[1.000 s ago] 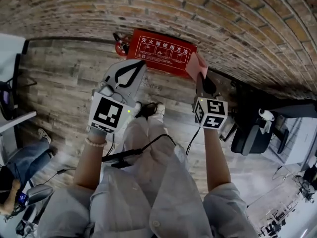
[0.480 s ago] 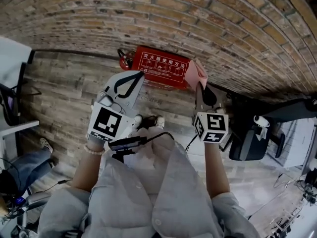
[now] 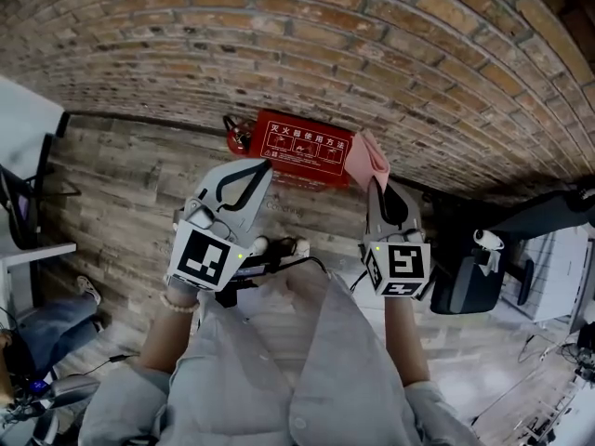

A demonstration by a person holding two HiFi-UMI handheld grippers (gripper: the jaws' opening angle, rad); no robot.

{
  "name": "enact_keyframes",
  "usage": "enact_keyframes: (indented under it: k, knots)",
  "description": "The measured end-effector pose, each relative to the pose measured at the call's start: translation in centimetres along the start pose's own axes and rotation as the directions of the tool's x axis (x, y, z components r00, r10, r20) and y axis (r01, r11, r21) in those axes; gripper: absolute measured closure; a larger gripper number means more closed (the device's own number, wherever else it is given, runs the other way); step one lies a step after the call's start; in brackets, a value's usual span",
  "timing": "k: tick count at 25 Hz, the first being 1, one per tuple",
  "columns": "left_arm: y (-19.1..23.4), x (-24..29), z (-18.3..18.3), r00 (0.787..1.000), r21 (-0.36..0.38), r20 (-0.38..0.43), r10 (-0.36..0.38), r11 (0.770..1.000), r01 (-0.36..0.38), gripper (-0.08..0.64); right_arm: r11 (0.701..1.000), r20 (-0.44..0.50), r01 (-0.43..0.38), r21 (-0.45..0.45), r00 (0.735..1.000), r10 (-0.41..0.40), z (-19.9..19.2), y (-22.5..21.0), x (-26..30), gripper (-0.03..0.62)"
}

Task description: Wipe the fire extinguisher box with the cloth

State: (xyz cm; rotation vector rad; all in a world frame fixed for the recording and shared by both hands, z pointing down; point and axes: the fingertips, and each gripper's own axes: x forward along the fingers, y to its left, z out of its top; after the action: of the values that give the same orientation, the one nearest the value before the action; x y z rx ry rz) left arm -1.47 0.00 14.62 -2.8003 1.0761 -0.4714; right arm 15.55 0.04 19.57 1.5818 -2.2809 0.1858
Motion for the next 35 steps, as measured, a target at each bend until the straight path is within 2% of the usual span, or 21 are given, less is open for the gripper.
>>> enact_keyframes:
  k: [6, 12, 18, 35]
  knots:
    - [0.5, -0.5, 0.1, 1.000, -0.032, 0.004, 0.026, 0.999, -0.026, 0.563, 1.000, 0.008, -0.005, -0.007, 1.000, 0.005, 0.6, 0.5, -0.6, 0.571]
    - [1.1, -0.4, -0.1, 0.999, -0.033, -0.003, 0.040, 0.999, -0.041, 0.563, 1.000, 0.019, -0.018, -0.010, 1.000, 0.018, 1.1, 1.0, 0.0, 0.571]
    - [1.3, 0.1, 0.2, 0.999, -0.016, -0.002, 0.042, 0.999, -0.042, 0.563, 0.999, 0.029, -0.031, -0.014, 0.999, 0.032, 1.6, 1.3, 0.7, 0.571]
    - [1.0, 1.4, 0.2, 1.000, -0.028, 0.004, 0.023, 0.999, -0.023, 0.563, 0.999, 0.021, -0.027, -0.032, 0.999, 0.027, 1.9, 1.0, 1.0, 0.572]
